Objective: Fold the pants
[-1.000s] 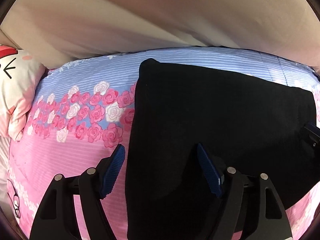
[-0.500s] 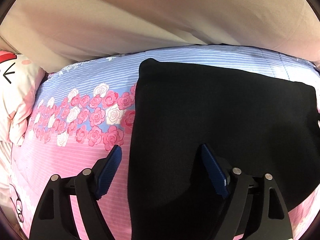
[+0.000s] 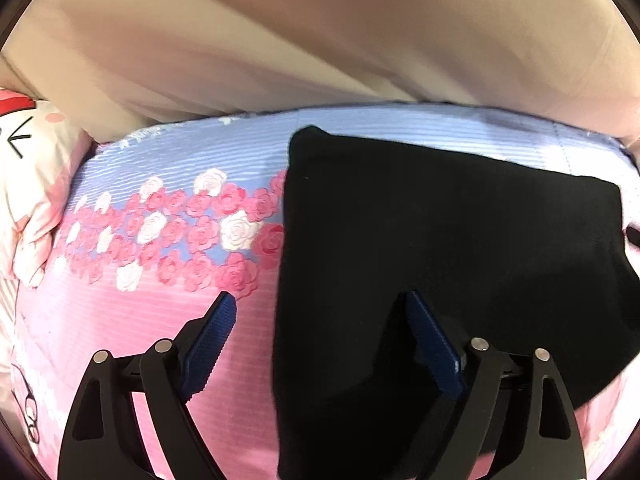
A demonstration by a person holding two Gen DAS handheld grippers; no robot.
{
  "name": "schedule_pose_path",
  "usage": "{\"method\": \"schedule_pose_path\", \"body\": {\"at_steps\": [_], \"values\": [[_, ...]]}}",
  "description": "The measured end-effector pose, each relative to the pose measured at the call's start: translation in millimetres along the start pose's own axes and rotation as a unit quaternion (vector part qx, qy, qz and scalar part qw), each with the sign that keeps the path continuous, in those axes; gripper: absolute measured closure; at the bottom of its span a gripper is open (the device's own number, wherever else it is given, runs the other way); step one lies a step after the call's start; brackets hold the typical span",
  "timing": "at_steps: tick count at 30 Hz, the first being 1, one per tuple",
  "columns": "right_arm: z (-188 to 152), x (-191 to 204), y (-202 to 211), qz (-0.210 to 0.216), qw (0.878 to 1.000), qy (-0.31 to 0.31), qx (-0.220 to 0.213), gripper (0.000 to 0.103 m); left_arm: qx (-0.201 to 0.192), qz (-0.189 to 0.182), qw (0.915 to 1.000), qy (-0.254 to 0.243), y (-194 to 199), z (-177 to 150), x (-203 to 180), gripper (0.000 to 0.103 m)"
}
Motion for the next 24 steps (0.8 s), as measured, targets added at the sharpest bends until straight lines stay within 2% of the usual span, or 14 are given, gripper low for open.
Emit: {"method": "schedule_pose_path", "body": {"at_steps": [1,3,4,6,7,10,12,15,19,24], "values": [[-8,-2,-6,-0.009,1.0,0.013,-0.003,0.09,-0.004,-0.001,1.0,0.001,6,-4,0,0.021],[-11,-10,1,-0.009,1.0,-0.008,-0.013,0.089,-0.008,-0.009,0.9999,0.003,20,-15,-3,0.021],[-10,-14,9,-0.006,1.0,-0.025,-0.016,0.085,-0.008,-0.012,0.9999,0.004,24,-20,-4,0.021],[-12,-11,30,0.032,0.998,-0.045,-0.027,0.085,-0.006,-0.009,0.9999,0.003,32,-33,-4,0.021],[-15,-6,38,0.044,0.998,-0.042,-0.028,0.085,-0.004,-0.009,0.9999,0.003,34,-38,-4,0.021],[-29,17,36,0.048,0.999,0.0,-0.017,0.085,0.009,0.0,0.9999,0.008,30,-56,5,0.019],[-43,20,19,0.03,0.999,0.022,0.003,0.088,0.019,-0.011,0.9994,0.025,23,-65,12,0.018],[-52,10,15,0.045,0.999,0.01,-0.006,0.091,0.022,-0.028,0.9984,0.044,15,-73,21,0.015],[-53,0,12,0.055,0.998,-0.019,0.0,0.1,0.018,-0.033,0.9981,0.049,8,-75,24,0.011],[-52,-6,18,0.047,0.999,-0.023,-0.001,0.101,0.014,-0.038,0.9979,0.051,4,-76,28,0.005]]}}
Point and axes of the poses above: each gripper's, at about its wrist camera, not at the fingertips, and y roughly against the way its jaws point, x to its left, z to its top, the point moved 4 cm from there along -y, roughly the way its jaws point, and after that the axes turned 13 degrees about -z, right-handed, at the moved point
